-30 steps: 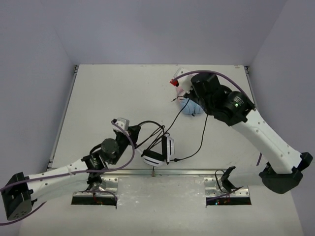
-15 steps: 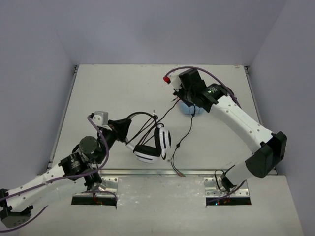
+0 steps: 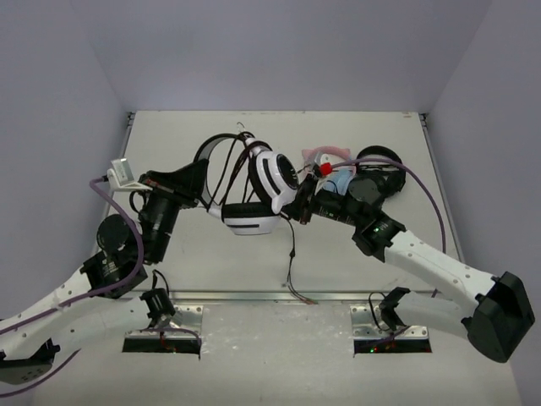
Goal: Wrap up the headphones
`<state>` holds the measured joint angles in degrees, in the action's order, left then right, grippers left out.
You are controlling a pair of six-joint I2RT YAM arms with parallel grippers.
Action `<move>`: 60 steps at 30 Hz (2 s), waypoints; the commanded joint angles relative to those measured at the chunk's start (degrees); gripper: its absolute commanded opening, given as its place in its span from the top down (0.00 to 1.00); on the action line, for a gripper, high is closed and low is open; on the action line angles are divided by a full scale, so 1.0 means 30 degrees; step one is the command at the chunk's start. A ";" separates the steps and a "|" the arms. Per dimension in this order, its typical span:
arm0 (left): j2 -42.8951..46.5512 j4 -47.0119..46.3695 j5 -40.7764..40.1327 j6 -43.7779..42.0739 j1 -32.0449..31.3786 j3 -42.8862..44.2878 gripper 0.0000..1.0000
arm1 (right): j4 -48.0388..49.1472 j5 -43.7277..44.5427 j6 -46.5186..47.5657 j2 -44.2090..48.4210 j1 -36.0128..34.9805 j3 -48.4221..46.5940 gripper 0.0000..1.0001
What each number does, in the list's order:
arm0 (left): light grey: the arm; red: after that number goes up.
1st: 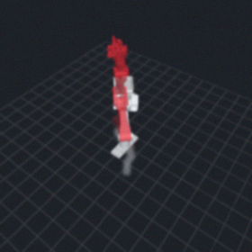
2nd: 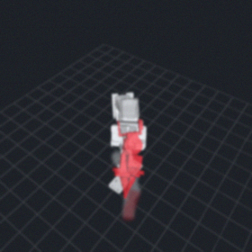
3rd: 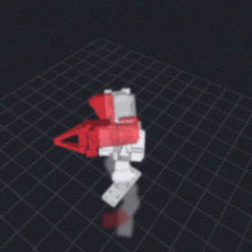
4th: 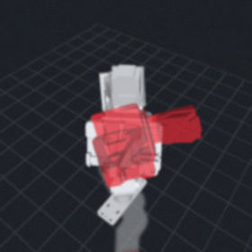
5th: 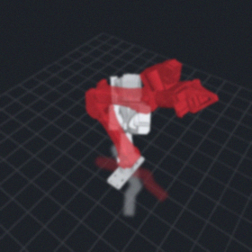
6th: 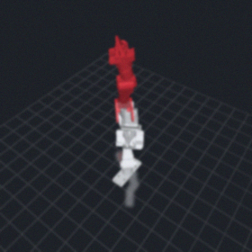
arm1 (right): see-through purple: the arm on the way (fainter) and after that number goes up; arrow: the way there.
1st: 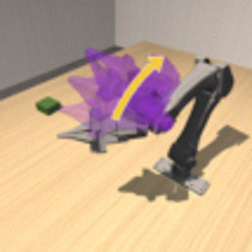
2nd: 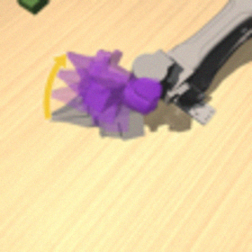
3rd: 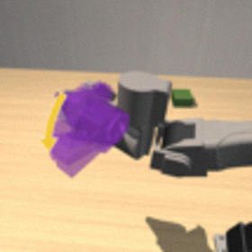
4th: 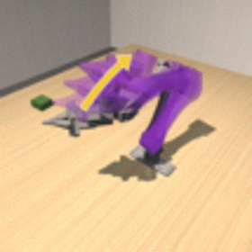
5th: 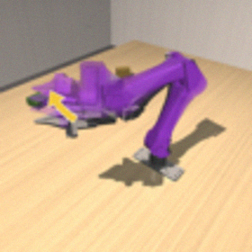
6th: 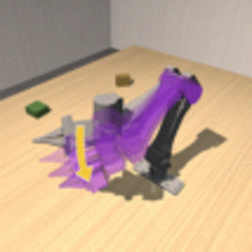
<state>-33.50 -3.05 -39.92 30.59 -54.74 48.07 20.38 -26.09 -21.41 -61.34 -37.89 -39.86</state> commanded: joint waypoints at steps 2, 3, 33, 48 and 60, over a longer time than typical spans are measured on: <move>-0.1337 -0.5838 -0.2302 0.4065 -0.0181 0.2863 1.00 | 0.7204 -0.1179 -0.2504 -0.0937 -0.2278 0.0892 0.99; -0.1809 -0.5926 -0.2482 0.4216 -0.0181 0.3307 1.00 | 0.8254 -0.1178 -0.2415 -0.1172 -0.2746 0.0922 0.99; -0.9133 -0.3118 -1.7326 0.2900 -0.0181 1.0956 1.00 | 0.5412 0.9795 0.0800 -0.6392 -1.1855 0.1083 0.99; -1.2857 -0.3549 -1.3443 -0.2219 0.4916 0.8706 1.00 | -1.3788 1.1685 0.6046 -0.3370 -1.8393 -0.8884 0.99; -1.0576 -1.0231 -0.3575 -0.5423 0.5415 -0.2979 1.00 | -2.3199 1.9559 1.0678 -0.4925 -1.8894 -1.8295 0.99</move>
<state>-70.54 -21.30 -62.57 13.61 -38.92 43.83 -41.80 23.31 2.48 -75.31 -89.82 -91.05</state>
